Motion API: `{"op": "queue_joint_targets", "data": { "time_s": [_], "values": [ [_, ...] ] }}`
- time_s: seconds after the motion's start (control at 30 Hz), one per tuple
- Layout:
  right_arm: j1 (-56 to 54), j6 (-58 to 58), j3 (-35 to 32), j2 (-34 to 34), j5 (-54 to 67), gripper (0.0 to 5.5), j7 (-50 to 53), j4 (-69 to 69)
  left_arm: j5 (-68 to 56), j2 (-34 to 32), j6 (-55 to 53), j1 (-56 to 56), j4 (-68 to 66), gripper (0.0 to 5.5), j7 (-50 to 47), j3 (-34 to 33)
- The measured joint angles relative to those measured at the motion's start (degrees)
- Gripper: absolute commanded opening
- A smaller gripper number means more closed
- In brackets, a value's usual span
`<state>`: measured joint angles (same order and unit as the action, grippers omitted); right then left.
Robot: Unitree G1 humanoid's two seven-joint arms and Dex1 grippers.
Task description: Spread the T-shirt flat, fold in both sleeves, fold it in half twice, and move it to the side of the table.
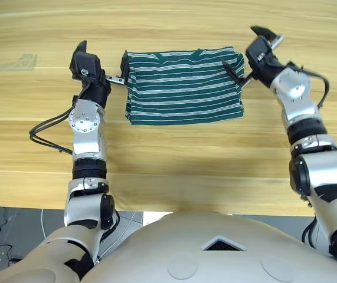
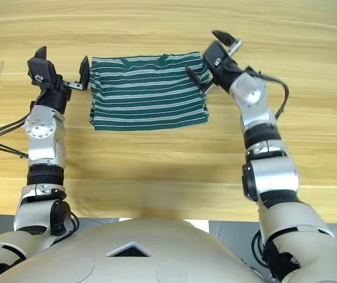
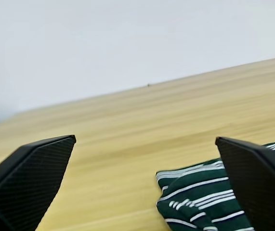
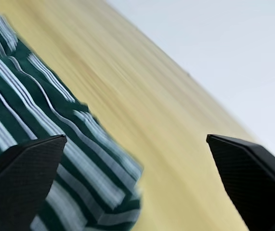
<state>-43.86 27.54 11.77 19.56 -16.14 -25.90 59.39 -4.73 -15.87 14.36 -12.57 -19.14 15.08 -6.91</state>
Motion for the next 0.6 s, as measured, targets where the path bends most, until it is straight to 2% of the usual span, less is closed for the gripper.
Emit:
{"op": "queue_joint_targets", "data": {
  "time_s": [0.17,0.3,0.47,0.6],
  "values": [
    [-7.15,-2.05,11.3,2.36,-14.38,5.4,3.45,9.21,-0.45,-0.74,-4.97,2.33,13.12,5.38,-0.03,0.24],
    [-12.38,-4.03,20.62,3.11,-22.95,5.4,1.0,12.91,-0.51,0.4,-9.48,5.05,23.81,5.38,0.48,2.67],
    [-14.89,-4.25,24.97,4.43,-25.81,5.4,-1.95,13.9,-0.47,0.15,-11.87,6.25,26.58,5.38,0.57,2.52],
    [-13.9,1.25,26.58,9.41,-25.89,5.4,-4.59,12.26,-0.39,-0.9,-12.32,8.32,27.75,5.38,0.26,0.98]
  ]
}}
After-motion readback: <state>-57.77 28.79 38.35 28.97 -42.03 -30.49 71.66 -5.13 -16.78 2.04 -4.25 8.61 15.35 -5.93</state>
